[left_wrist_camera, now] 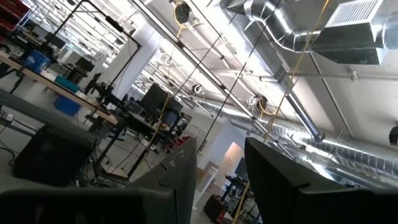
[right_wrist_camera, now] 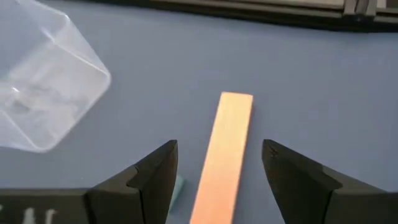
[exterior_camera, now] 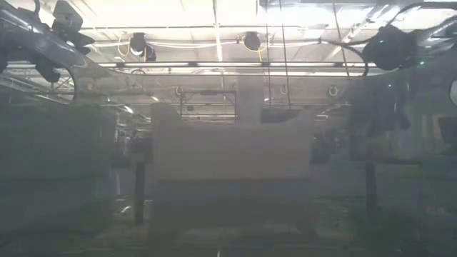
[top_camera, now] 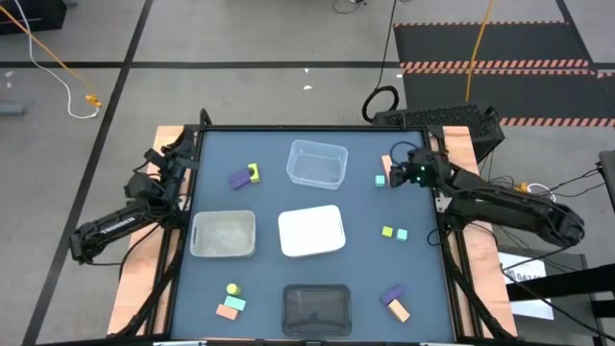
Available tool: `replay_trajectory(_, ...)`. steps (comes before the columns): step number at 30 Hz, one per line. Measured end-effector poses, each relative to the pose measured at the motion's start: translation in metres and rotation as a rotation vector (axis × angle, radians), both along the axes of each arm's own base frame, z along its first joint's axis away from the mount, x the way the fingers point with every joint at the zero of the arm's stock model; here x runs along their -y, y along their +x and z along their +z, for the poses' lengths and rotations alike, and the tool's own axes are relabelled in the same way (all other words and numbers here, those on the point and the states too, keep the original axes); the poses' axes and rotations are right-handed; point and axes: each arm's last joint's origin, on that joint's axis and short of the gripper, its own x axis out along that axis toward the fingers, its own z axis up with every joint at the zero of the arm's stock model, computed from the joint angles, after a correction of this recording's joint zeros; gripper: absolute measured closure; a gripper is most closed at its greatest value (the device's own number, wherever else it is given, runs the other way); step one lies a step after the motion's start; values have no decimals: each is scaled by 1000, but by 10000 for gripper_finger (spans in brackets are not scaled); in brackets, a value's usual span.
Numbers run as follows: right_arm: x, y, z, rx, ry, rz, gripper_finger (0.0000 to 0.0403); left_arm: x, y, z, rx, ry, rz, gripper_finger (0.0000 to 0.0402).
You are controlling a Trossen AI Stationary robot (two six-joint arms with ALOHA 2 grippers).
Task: Sort & place blocks by color
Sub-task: Put the top light brown block into the transparent bin
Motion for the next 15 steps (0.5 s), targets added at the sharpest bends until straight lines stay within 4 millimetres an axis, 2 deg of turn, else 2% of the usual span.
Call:
replay_trajectory(5,4,4,-5,-97,49,-12,176,0,0,0,1,0,0,266)
replay_trajectory(15,8,10,-25,-213,145,-21,130,0,0,0,0,0,0,266)
